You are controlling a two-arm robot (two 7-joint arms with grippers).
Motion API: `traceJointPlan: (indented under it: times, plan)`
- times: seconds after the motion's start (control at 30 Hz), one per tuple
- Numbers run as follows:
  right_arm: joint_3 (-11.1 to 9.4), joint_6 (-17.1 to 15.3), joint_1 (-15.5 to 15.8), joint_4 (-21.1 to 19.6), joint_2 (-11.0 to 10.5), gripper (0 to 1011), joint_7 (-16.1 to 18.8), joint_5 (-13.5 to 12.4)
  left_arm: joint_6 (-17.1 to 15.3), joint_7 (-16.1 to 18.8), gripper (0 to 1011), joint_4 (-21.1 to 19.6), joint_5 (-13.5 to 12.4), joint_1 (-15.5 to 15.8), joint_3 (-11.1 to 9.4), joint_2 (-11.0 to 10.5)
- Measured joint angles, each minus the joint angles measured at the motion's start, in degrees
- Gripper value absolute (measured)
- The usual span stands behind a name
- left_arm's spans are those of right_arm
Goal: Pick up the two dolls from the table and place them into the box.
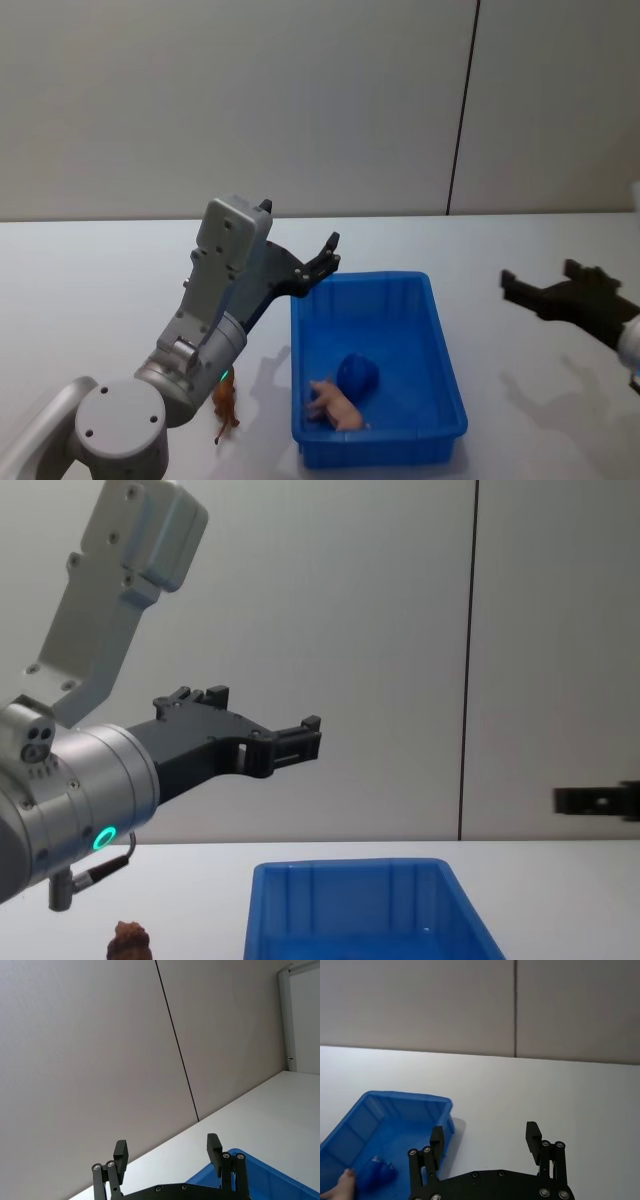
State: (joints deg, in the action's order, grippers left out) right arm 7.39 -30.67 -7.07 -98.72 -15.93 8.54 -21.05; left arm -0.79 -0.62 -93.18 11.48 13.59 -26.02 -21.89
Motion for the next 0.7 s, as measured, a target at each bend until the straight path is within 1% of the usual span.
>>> traceJointPlan:
  times: [0.03, 0.17, 0.3, 0.5, 0.57, 0.7]
  plan:
    - [-0.29, 0.07, 0.24, -0.11, -0.11, 1001, -0.33, -0.37, 0.00, 0.00, 1001, 0.00, 0.00, 0.00, 0.00, 0.00]
    - [-1.99, 0.67, 1.59, -0.72, -0.79, 1001, -2.76, -3.57, 0.00, 0.00, 1001, 0.00, 0.00, 0.00, 0.00, 0.00]
    - [-2.95, 0.99, 2.42, -1.11, -1.21, 1001, -4.22, -5.37, -0.25, -0.05, 1001, -0.11, 0.05, -0.01, 0.11, -0.06]
    - [-3.99, 1.32, 3.27, -1.50, -1.64, 1001, -5.71, -7.28, -1.74, -0.10, 1001, -1.23, 0.89, -0.42, 0.65, -0.79]
    - [-4.38, 1.46, 3.58, -1.63, -1.79, 1001, -6.25, -7.99, -2.66, -0.02, 1001, -1.94, 1.42, -0.76, 0.91, -1.20]
    - [-4.69, 1.57, 3.84, -1.75, -1.92, 1001, -6.75, -8.55, -4.63, 0.50, 1001, -3.49, 2.56, -1.67, 1.44, -2.21]
